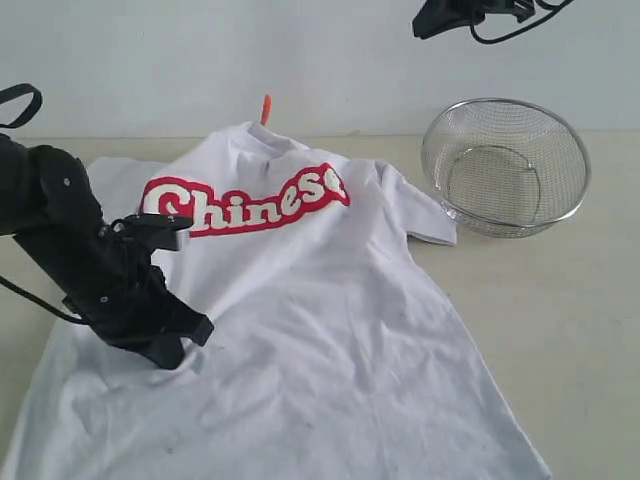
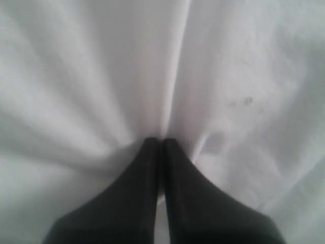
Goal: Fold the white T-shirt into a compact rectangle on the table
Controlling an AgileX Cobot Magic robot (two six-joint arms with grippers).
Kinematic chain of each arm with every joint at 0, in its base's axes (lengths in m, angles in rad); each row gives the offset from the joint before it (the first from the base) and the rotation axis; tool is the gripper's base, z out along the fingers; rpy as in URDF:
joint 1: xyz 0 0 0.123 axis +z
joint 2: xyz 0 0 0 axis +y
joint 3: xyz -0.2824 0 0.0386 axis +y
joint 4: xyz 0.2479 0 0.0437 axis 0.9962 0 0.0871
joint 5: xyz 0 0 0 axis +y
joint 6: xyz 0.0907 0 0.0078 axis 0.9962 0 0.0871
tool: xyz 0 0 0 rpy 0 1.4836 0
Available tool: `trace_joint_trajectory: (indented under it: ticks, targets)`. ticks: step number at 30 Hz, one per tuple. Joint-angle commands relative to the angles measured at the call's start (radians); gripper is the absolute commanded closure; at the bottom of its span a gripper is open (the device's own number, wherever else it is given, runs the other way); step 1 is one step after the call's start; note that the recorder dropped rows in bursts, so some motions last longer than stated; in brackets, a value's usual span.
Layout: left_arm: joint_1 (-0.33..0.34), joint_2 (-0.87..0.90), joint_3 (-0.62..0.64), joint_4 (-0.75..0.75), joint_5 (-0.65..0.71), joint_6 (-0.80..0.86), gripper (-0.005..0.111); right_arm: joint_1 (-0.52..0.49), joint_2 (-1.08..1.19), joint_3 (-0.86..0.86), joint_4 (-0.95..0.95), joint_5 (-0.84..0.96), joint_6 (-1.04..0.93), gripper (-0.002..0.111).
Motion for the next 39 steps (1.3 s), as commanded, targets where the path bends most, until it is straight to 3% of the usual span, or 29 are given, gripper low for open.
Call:
trace_joint_trajectory:
  ticks: [1,13,20,29,32,39]
  targets:
    - [-0.009,0.000,0.061,0.059,0.059,-0.063,0.102,-0.023,-0.005,0.044,0.005,-0.002,-0.036,0.108]
    - [-0.009,-0.142,0.086,0.094,0.031,-0.119,0.102,-0.019,-0.005,0.070,0.010,-0.002,-0.080,0.108]
    - [-0.009,-0.179,-0.042,0.094,0.008,-0.156,0.102,0.054,0.006,0.181,-0.039,-0.002,-0.149,0.108]
    - [-0.009,-0.016,-0.301,0.095,0.053,-0.145,0.102,0.148,0.067,0.188,-0.133,-0.008,-0.157,0.108]
    - [-0.009,-0.001,-0.334,0.095,0.061,-0.144,0.102,0.136,0.068,0.188,-0.229,-0.030,-0.109,0.108]
    - [-0.009,0.004,-0.340,0.095,0.035,-0.124,0.102,0.101,0.071,0.188,-0.161,-0.031,-0.121,0.107]
